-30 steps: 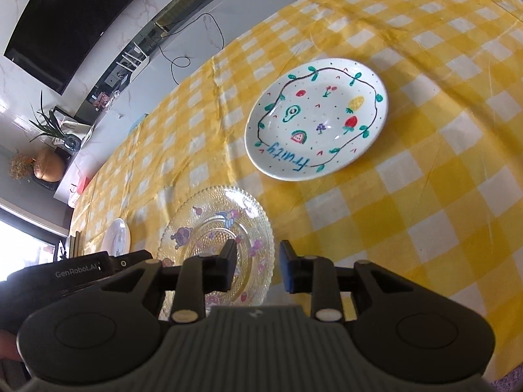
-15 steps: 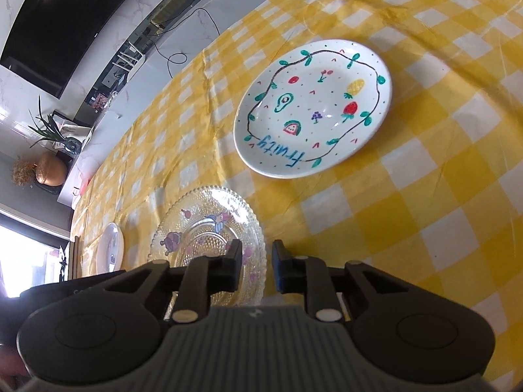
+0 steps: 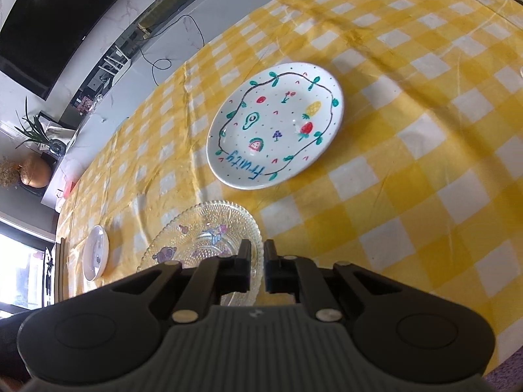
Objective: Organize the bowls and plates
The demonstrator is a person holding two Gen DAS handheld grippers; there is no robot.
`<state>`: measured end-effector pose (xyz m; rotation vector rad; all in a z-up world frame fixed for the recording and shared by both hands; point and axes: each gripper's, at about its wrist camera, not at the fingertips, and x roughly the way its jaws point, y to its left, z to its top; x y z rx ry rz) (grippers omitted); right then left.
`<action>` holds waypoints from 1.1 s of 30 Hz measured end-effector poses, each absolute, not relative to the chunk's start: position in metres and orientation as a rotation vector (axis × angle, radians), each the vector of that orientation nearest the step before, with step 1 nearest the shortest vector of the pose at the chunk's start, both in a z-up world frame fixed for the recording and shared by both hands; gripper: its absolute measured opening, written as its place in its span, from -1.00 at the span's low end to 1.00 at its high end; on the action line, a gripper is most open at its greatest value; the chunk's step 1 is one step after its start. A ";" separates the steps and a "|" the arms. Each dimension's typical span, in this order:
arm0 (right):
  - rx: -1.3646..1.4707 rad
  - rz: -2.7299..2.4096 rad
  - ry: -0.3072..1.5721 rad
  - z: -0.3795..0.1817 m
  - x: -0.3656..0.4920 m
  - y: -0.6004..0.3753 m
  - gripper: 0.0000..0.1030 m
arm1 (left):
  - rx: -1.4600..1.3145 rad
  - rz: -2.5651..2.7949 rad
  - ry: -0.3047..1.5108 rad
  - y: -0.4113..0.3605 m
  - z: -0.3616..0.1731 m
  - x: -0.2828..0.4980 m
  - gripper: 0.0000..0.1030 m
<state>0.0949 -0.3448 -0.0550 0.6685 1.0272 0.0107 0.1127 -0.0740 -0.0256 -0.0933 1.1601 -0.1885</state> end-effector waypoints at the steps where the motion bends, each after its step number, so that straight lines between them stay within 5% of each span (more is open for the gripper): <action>1: 0.669 0.012 1.028 -0.055 0.091 -0.347 -0.89 | -0.096 -0.188 1.158 -0.075 -0.026 0.108 -0.63; 33: 0.482 0.033 1.005 -0.060 0.047 -0.299 -0.77 | 0.006 -0.069 1.052 -0.067 -0.042 0.043 -0.63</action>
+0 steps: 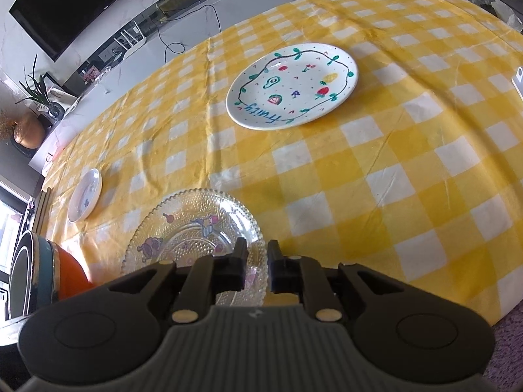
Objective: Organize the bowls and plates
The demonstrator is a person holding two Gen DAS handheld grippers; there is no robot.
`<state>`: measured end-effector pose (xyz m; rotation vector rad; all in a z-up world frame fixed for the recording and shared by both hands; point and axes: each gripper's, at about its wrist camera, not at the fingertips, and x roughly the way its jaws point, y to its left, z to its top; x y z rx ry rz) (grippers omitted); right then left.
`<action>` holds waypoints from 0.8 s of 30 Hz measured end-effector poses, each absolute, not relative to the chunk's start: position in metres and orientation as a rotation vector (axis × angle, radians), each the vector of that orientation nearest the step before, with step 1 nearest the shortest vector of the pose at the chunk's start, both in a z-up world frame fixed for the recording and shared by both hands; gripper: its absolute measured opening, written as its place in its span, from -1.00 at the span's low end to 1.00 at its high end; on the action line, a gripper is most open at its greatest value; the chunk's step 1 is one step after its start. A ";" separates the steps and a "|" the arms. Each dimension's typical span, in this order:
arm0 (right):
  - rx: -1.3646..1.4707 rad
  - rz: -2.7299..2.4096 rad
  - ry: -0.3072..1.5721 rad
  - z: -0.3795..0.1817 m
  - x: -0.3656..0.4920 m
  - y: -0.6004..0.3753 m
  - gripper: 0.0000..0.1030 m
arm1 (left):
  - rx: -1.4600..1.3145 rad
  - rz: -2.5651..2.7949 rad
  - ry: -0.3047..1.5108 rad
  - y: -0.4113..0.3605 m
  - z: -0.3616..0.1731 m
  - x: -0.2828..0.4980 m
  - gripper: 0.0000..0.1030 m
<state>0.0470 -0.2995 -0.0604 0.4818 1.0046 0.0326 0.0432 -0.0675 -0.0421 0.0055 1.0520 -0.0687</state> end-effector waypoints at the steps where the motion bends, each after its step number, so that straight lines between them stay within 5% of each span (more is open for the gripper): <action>1: 0.476 0.033 1.003 -0.060 0.047 -0.299 -0.77 | 0.005 -0.070 1.052 -0.067 -0.042 0.044 -0.63; 10: 0.476 0.028 0.992 -0.055 0.046 -0.298 -0.67 | -0.030 -0.088 1.039 -0.064 -0.037 0.043 -0.51; 13: 0.435 0.012 0.974 -0.047 0.045 -0.295 -0.38 | -0.038 -0.109 1.006 -0.065 -0.029 0.040 -0.41; 19: 0.367 -0.006 0.947 -0.038 0.043 -0.291 -0.23 | -0.052 -0.136 0.969 -0.067 -0.020 0.039 -0.22; 24: 0.309 -0.032 0.930 -0.034 0.043 -0.291 0.09 | -0.066 -0.146 0.950 -0.067 -0.016 0.043 -0.07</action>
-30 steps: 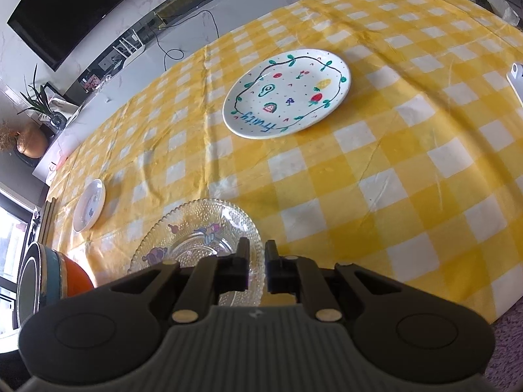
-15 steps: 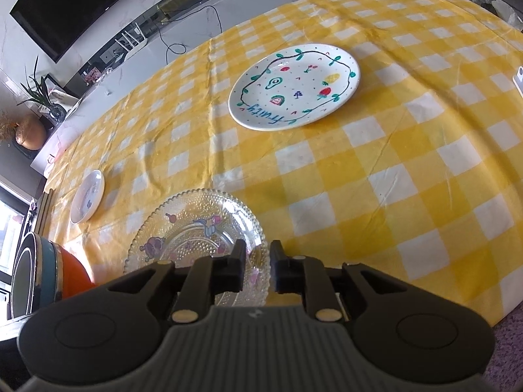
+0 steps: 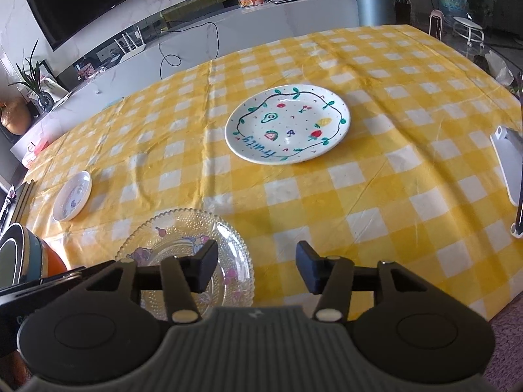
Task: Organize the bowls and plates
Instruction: 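Move both grippers to the Fruity painted plate and grasp its rim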
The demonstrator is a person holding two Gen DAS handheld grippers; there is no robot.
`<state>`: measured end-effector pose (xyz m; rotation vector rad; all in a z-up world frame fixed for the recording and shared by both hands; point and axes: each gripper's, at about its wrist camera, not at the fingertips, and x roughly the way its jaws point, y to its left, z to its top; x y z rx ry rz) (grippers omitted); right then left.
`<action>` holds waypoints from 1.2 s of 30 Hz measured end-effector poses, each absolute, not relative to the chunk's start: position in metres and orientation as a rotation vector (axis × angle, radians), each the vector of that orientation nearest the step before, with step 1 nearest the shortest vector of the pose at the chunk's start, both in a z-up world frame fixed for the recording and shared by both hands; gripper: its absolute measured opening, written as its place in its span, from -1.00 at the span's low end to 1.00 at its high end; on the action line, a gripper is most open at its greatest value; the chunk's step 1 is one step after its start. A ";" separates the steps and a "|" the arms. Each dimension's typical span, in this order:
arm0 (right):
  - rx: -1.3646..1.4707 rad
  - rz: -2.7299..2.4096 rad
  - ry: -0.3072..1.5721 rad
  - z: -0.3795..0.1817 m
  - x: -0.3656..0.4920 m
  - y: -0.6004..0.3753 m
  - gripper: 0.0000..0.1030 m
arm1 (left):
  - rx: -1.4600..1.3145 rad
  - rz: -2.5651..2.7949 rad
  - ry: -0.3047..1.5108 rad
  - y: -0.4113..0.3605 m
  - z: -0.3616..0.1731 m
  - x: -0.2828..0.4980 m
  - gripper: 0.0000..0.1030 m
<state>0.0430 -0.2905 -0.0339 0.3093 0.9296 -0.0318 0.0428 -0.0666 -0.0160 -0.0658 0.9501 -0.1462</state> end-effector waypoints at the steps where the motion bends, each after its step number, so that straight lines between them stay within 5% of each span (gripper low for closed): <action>1: 0.305 -0.037 0.929 -0.034 0.044 -0.291 0.14 | -0.065 -0.147 0.945 -0.068 -0.015 0.044 -0.03; 6: 0.312 -0.064 0.903 -0.031 0.044 -0.298 0.32 | -0.050 -0.160 0.943 -0.075 -0.011 0.055 0.25; 30: 0.337 -0.070 0.695 -0.031 0.087 -0.354 0.44 | -0.034 -0.186 0.798 -0.123 -0.012 0.117 0.26; 36: 0.352 -0.079 0.751 -0.037 0.107 -0.371 0.53 | -0.098 -0.211 0.863 -0.127 -0.022 0.135 0.65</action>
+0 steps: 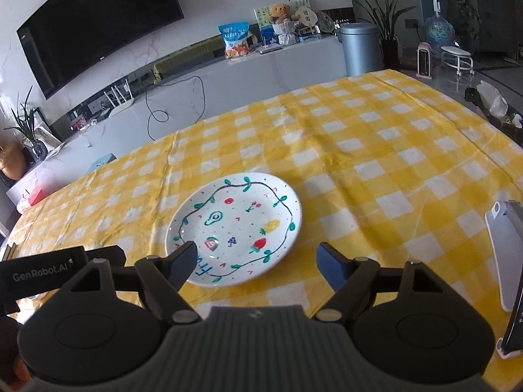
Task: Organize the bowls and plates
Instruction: 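Move both grippers to the Fruity painted plate and grasp its rim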
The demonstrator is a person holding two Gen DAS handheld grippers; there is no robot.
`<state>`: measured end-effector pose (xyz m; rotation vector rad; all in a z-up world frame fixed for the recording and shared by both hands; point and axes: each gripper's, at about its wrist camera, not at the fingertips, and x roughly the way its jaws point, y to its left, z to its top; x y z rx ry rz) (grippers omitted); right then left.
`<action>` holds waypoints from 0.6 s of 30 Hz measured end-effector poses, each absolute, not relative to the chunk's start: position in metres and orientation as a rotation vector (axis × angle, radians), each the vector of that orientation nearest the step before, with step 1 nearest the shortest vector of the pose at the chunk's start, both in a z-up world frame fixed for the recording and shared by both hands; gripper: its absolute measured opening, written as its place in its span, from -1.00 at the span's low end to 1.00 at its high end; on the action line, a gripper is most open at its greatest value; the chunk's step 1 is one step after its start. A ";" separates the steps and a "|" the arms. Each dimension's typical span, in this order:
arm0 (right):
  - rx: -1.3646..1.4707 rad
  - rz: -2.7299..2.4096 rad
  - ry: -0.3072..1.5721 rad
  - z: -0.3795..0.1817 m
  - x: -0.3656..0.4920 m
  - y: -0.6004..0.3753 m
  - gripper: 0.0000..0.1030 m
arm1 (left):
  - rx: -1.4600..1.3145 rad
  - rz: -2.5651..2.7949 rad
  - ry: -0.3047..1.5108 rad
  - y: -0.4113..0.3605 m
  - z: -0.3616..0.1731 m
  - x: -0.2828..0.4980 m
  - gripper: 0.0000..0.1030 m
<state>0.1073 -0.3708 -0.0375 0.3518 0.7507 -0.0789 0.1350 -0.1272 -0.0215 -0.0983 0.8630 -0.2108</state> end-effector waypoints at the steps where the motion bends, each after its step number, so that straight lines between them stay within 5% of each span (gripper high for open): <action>1: 0.375 -0.079 0.755 -0.040 0.110 -0.375 0.53 | -0.105 -0.205 0.874 -0.129 -0.023 0.138 0.68; 5: 0.476 -0.073 0.737 -0.047 0.113 -0.390 0.53 | -0.159 -0.244 0.878 -0.131 -0.030 0.143 0.63; 9: 0.518 -0.079 0.734 -0.054 0.120 -0.399 0.51 | -0.175 -0.226 0.866 -0.133 -0.038 0.151 0.37; 18: 0.581 -0.097 0.756 -0.072 0.137 -0.411 -0.33 | -0.192 -0.247 0.835 -0.136 -0.053 0.164 -0.15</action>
